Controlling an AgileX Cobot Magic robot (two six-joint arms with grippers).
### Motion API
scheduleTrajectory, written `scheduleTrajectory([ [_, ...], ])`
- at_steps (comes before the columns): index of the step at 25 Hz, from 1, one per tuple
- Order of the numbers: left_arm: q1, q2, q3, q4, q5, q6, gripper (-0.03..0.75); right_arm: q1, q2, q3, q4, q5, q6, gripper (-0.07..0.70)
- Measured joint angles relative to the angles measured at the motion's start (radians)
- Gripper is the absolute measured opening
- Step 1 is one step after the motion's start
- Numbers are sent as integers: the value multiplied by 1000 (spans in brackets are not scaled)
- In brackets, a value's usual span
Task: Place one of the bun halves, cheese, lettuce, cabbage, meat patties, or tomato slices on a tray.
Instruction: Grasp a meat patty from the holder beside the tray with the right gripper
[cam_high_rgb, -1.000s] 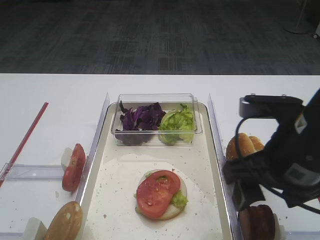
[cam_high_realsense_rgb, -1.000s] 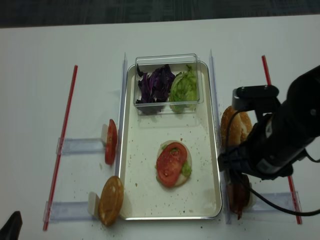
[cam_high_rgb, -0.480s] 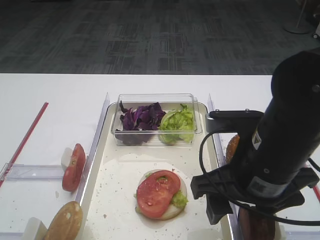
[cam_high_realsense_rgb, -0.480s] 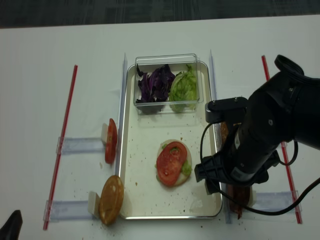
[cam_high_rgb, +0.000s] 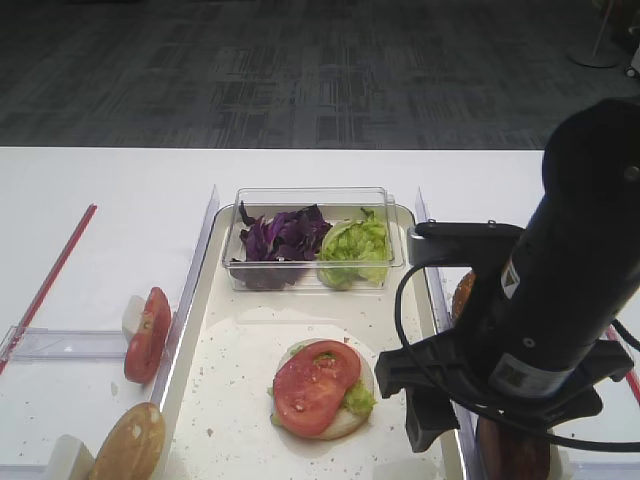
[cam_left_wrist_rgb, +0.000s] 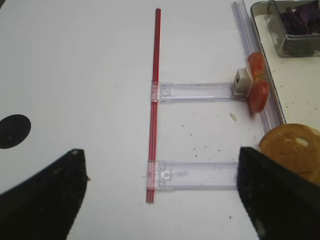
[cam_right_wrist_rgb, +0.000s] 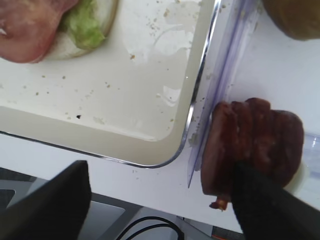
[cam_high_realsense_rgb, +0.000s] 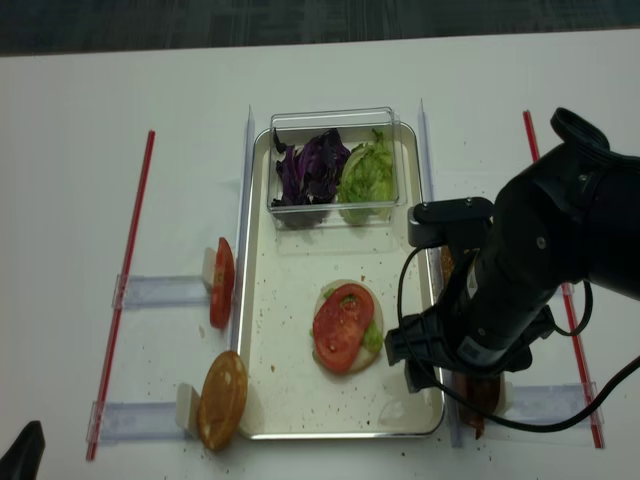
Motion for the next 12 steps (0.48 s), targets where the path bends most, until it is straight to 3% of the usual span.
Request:
scheduleTrajectory([
  [12, 0, 0, 0, 0, 0, 0, 565, 0, 0, 0, 4, 0, -17, 593],
])
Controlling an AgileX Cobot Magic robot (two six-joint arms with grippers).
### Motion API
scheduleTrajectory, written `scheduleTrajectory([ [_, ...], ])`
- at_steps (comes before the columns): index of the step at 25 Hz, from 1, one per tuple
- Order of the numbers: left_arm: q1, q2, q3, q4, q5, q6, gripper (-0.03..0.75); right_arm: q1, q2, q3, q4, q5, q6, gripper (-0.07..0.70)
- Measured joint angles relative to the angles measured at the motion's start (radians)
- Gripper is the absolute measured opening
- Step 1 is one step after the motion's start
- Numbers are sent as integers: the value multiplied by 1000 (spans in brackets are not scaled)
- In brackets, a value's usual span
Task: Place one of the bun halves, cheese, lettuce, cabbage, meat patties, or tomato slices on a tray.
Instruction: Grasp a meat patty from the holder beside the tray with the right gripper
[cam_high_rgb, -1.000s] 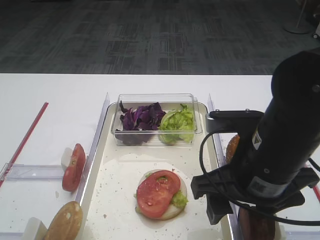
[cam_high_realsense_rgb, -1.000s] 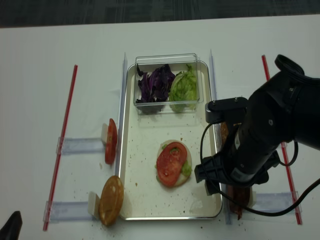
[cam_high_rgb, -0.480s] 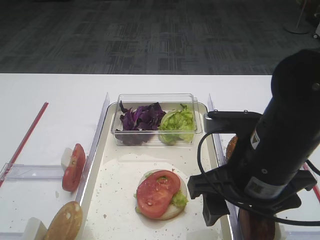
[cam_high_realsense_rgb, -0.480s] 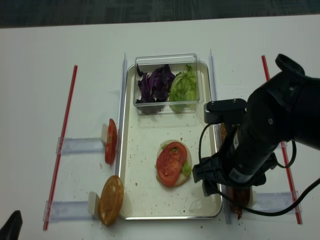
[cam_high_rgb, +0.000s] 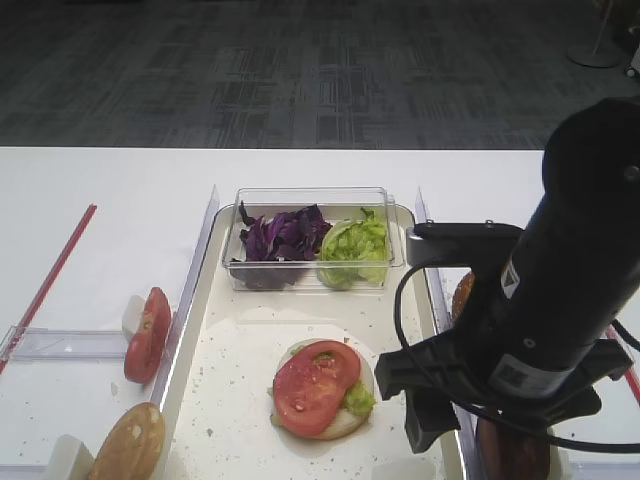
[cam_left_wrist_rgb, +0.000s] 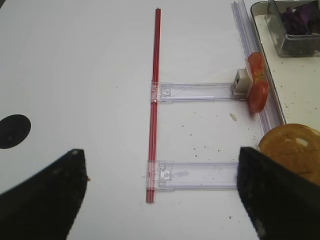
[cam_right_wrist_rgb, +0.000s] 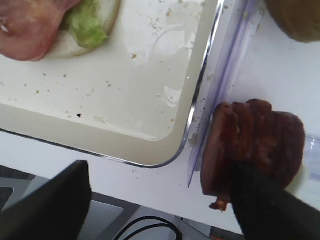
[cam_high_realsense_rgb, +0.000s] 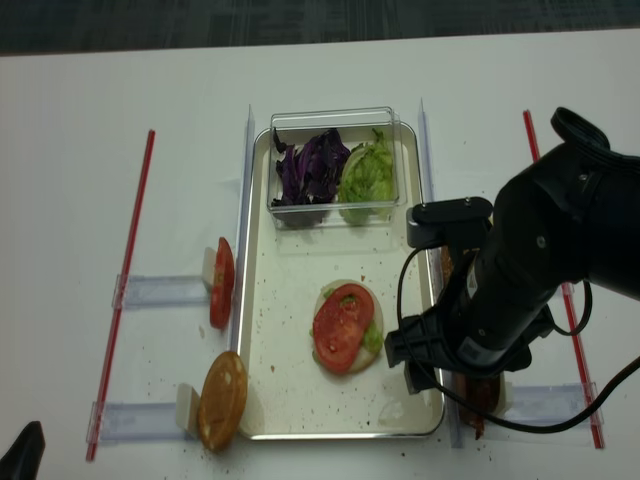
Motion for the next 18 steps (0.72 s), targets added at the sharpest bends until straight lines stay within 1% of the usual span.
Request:
scheduleTrajectory([
  [3, 0, 0, 0, 0, 0, 0, 565, 0, 0, 0, 0, -11, 0, 590],
  [9, 0, 0, 0, 0, 0, 0, 565, 0, 6, 0, 0, -14, 0, 575],
  [18, 0, 0, 0, 0, 0, 0, 565, 0, 60, -5, 15, -18, -2, 572],
])
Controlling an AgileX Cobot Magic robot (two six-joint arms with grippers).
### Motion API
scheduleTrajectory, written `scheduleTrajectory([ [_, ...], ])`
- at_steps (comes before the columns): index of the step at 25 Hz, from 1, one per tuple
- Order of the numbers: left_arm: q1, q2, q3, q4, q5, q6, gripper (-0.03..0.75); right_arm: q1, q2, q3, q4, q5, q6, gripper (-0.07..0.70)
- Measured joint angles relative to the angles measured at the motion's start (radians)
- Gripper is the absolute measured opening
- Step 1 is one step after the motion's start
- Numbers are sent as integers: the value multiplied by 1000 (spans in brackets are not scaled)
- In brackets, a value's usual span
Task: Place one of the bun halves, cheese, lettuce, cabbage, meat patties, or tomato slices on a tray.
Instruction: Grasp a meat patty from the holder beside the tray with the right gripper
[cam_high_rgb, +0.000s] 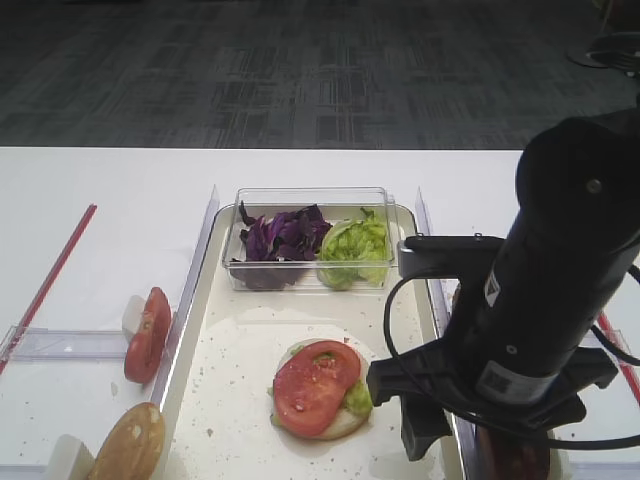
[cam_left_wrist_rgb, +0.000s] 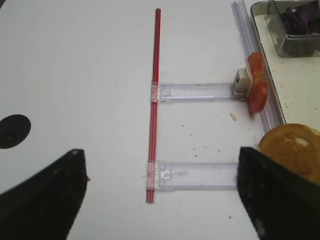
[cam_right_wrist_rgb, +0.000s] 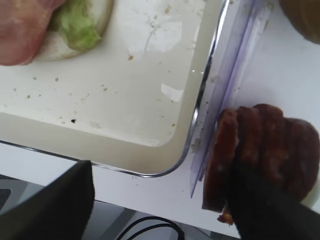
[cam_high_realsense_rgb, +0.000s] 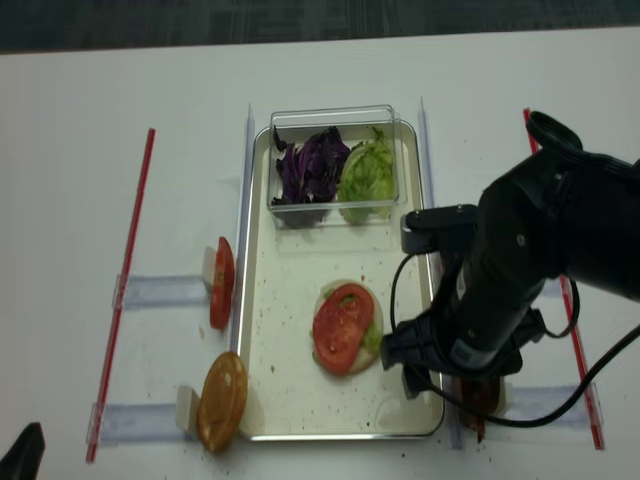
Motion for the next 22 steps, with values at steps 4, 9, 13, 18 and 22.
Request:
scheduleTrajectory([
  [4, 0, 0, 0, 0, 0, 0, 565, 0, 4, 0, -4, 0, 0, 537],
  [9, 0, 0, 0, 0, 0, 0, 565, 0, 8, 0, -27, 10, 0, 458],
  [13, 0, 0, 0, 0, 0, 0, 565, 0, 8, -2, -78, 36, 33, 394],
  [18, 0, 0, 0, 0, 0, 0, 565, 0, 8, -2, -109, 50, 44, 295],
  [22, 0, 0, 0, 0, 0, 0, 565, 0, 8, -2, -122, 52, 44, 132],
])
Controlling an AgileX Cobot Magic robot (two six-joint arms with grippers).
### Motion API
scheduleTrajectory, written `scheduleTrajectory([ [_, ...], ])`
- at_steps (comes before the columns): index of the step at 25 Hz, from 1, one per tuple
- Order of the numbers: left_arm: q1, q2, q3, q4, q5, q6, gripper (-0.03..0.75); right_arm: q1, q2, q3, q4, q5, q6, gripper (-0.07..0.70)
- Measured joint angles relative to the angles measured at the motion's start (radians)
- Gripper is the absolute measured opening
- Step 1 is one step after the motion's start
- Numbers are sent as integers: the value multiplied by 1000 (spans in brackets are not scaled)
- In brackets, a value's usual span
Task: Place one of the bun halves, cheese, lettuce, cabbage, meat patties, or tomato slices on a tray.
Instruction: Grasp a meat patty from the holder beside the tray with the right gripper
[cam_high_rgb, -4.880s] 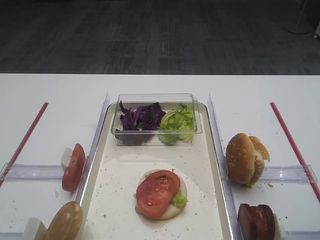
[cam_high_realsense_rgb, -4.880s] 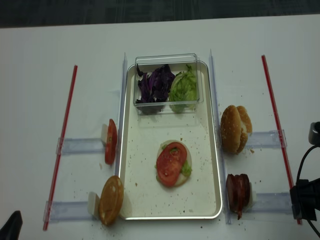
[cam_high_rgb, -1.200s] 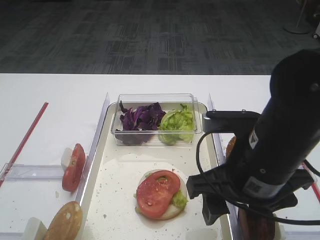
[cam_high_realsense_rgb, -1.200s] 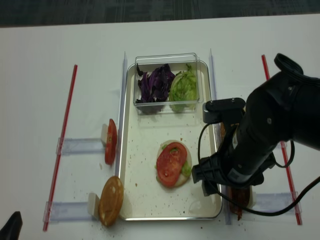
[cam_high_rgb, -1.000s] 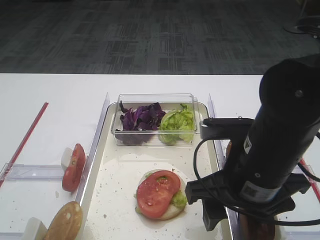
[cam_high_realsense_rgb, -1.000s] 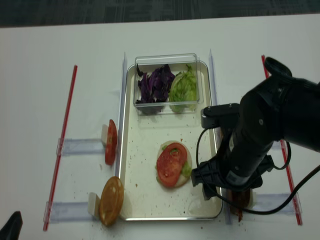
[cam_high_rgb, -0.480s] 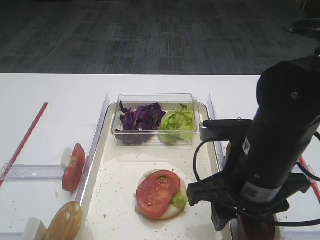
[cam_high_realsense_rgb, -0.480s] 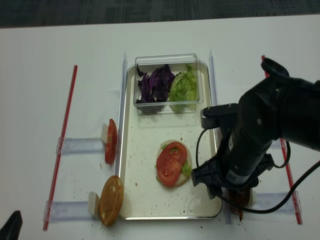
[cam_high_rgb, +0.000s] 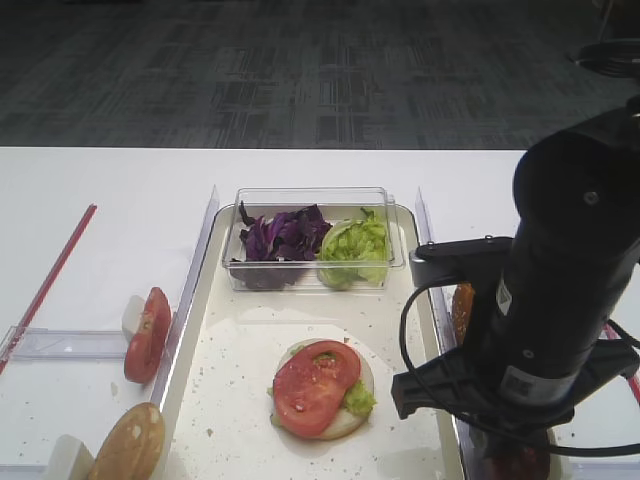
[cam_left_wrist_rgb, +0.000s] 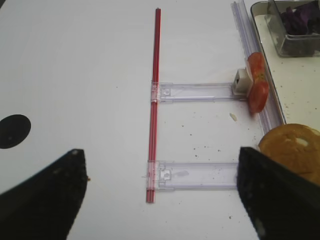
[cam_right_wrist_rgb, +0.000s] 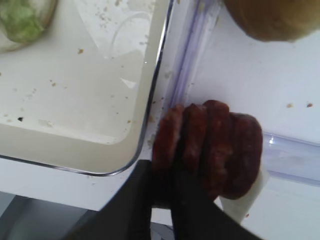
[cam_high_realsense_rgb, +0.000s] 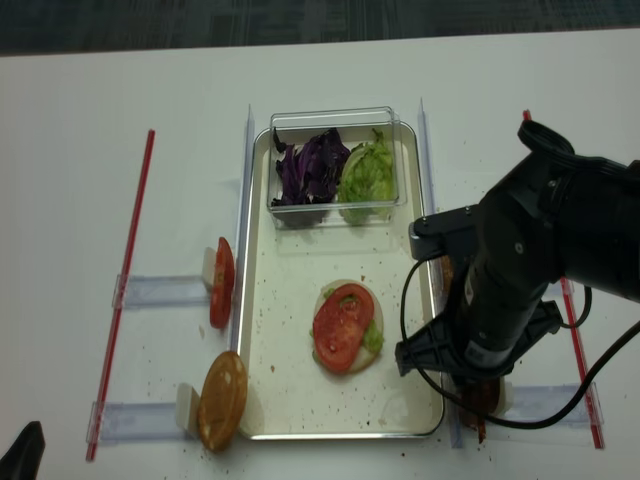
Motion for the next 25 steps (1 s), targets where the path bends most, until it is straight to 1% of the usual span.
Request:
scheduleTrajectory([
  [1, 0, 0, 0, 0, 0, 0, 565, 0, 0, 0, -2, 2, 0, 118],
  [9, 0, 0, 0, 0, 0, 0, 565, 0, 0, -5, -7, 8, 0, 118],
  [13, 0, 0, 0, 0, 0, 0, 565, 0, -6, -33, -9, 38, 3, 118],
  [19, 0, 0, 0, 0, 0, 0, 565, 0, -68, -93, -8, 78, 2, 118],
  [25, 0, 0, 0, 0, 0, 0, 565, 0, -84, -114, -8, 113, 3, 118],
])
